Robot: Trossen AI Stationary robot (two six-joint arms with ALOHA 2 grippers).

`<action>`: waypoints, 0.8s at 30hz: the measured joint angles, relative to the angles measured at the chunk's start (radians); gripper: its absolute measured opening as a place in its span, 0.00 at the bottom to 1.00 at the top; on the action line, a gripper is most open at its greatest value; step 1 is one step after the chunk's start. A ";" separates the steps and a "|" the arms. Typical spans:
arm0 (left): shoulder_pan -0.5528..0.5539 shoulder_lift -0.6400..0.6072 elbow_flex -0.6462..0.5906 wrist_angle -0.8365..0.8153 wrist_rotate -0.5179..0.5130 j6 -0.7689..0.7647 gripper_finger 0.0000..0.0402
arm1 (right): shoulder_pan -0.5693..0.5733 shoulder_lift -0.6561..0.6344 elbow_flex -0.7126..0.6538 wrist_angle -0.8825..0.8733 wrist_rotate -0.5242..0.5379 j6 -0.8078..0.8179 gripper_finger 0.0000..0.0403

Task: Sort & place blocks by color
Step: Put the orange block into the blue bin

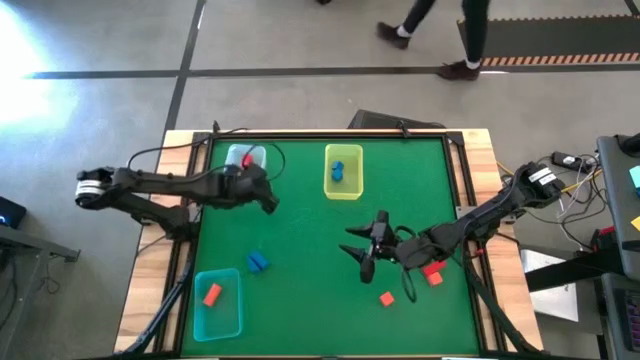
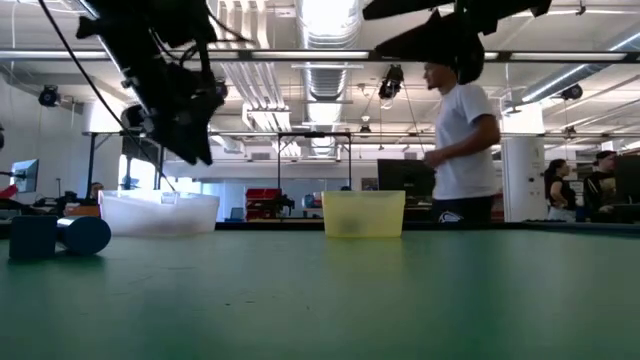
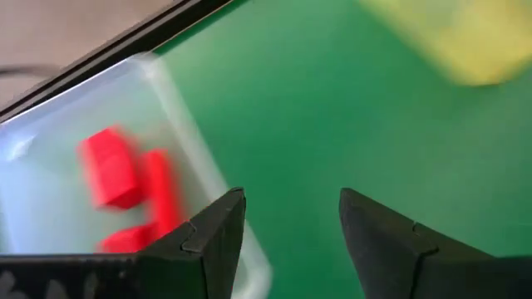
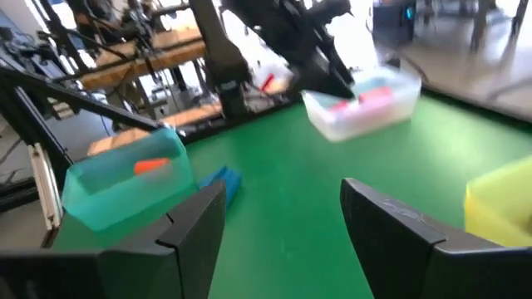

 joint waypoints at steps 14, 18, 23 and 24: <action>-0.401 -0.029 -0.019 0.499 -0.005 0.236 0.45 | 0.002 0.000 0.000 -0.136 -0.495 0.150 0.56; -0.442 -0.027 -0.019 0.560 -0.005 0.271 0.45 | 0.020 0.000 0.036 -0.334 -0.550 0.137 0.56; -0.446 -0.027 -0.020 0.564 -0.006 0.271 0.45 | 0.063 0.041 0.198 -0.789 -0.491 0.130 0.56; -0.446 -0.026 -0.019 0.564 -0.007 0.271 0.45 | 0.072 0.057 0.228 -0.873 -0.487 0.120 0.56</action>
